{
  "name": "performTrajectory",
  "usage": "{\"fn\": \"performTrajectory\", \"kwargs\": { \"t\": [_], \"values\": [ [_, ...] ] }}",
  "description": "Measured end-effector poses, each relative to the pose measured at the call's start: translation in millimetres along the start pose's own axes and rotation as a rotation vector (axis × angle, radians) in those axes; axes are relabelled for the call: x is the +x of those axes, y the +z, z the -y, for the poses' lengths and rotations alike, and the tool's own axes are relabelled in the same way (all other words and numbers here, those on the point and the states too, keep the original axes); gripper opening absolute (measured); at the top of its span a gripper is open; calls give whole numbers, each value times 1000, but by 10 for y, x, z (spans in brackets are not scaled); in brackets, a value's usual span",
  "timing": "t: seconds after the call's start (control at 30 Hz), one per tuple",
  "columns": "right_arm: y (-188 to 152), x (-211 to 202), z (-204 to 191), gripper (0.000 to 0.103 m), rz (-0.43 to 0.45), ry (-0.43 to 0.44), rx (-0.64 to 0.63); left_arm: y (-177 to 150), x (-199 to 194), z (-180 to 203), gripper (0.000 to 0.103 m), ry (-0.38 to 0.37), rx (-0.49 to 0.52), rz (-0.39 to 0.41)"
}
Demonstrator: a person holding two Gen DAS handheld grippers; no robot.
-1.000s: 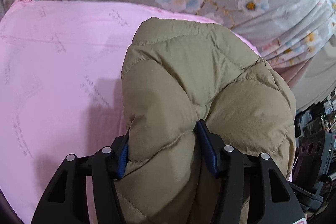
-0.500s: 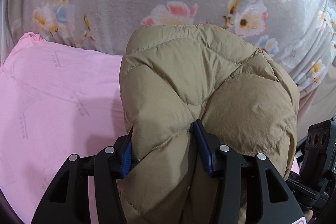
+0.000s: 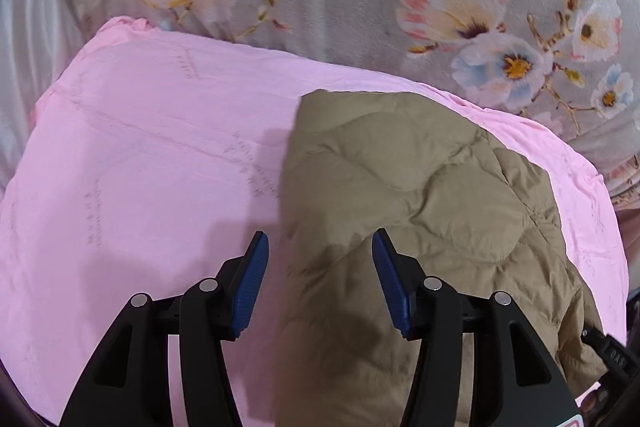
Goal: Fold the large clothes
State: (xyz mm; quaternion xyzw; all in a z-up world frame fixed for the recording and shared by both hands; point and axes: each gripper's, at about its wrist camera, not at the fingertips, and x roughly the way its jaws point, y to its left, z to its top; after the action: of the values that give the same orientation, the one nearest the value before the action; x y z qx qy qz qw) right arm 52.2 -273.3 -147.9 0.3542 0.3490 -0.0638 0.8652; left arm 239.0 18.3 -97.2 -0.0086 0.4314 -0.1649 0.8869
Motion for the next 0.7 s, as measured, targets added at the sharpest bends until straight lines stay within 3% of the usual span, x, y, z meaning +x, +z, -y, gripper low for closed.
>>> {"fn": "performTrajectory", "kwargs": {
  "t": [0.13, 0.2, 0.23, 0.27, 0.33, 0.47, 0.53, 0.6, 0.7],
  "values": [
    [-129, -292, -166, 31, 57, -73, -151, -81, -312, 24, 52, 2, -3, -1],
    [-10, -116, -342, 34, 39, -73, -153, -132, -404, 128, 53, -14, 18, -3],
    [62, -27, -366, 29, 12, -73, -150, -157, -426, 182, 54, -21, 23, -8],
    [146, 92, -407, 21, -24, -60, -165, -193, -453, 234, 54, -25, 26, -14],
    [297, 335, -542, 15, -78, -5, -186, -241, -480, 304, 54, -32, 27, -15],
    [457, 655, -705, 13, -105, 156, -158, -315, -439, 354, 58, 5, 27, -37],
    [411, 900, -702, 17, -168, 95, -173, -332, -351, 360, 58, 17, 25, -61],
    [343, 860, -578, 19, -177, 8, -181, -362, -181, 376, 58, 37, 28, -117],
    [247, 414, -175, 36, -141, 40, -47, -428, -22, 410, 63, 45, 47, -148]
  ]
}}
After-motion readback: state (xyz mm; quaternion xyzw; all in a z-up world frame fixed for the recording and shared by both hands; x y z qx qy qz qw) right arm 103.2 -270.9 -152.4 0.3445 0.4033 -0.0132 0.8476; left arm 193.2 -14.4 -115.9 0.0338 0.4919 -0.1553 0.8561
